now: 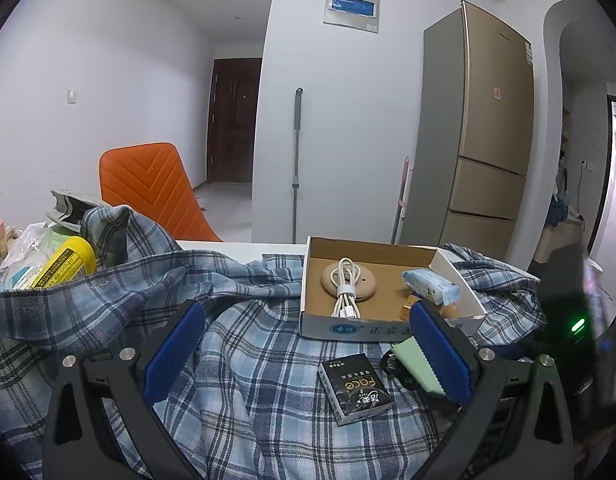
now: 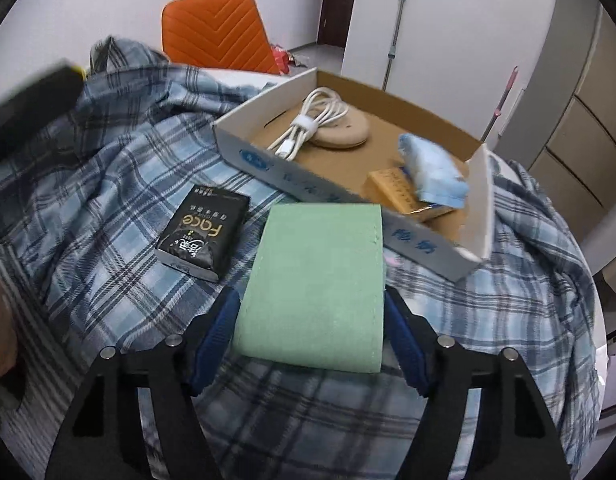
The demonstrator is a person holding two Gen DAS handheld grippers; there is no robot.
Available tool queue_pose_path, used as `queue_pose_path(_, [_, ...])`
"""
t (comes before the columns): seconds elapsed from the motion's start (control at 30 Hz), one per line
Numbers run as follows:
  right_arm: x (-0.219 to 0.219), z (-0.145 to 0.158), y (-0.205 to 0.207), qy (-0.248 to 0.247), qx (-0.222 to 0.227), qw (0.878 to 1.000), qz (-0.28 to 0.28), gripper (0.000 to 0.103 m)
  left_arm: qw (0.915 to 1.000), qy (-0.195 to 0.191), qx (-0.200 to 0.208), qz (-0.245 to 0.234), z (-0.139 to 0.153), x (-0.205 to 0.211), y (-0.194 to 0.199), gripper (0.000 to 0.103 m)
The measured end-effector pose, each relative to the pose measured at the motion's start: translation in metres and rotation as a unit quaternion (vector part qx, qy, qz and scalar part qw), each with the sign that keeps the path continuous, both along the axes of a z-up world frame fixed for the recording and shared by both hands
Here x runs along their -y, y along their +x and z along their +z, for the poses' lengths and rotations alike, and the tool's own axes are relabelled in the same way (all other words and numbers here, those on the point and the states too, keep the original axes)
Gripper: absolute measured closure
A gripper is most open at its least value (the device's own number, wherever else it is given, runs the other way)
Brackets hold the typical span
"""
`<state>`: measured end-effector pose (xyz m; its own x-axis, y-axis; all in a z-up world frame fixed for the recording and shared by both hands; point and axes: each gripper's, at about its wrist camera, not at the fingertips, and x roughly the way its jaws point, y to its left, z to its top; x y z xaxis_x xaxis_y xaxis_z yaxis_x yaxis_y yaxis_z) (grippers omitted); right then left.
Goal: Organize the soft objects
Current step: 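Move the right gripper to the green sponge pad and grasp it, then lift the green sponge pad with the right gripper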
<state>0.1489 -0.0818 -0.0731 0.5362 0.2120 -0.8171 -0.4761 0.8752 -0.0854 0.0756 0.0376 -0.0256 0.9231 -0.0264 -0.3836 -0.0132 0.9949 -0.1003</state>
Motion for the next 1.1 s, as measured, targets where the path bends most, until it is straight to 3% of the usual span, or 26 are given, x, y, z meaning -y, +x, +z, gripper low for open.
queue_pose_path(0.3, [0.054,0.033,-0.013,0.019,0.027,0.999,-0.020,0.032,1.0000,0.003,-0.002,-0.002,-0.001,0.002,0.001,0.000])
queue_pose_path(0.47, [0.070,0.023,-0.012,0.017,0.015,0.999,-0.027,0.032,1.0000,0.003,-0.005,-0.004,-0.001,0.001,0.001,0.000])
queue_pose_path(0.77, [0.062,0.001,-0.016,0.026,-0.018,0.999,0.005,0.030,0.9999,0.007,-0.008,-0.004,-0.002,0.002,0.002,0.000])
queue_pose_path(1.1, [0.062,-0.004,-0.011,0.021,-0.027,0.999,-0.007,0.028,0.9999,0.008,-0.009,-0.006,-0.003,0.004,0.002,0.000])
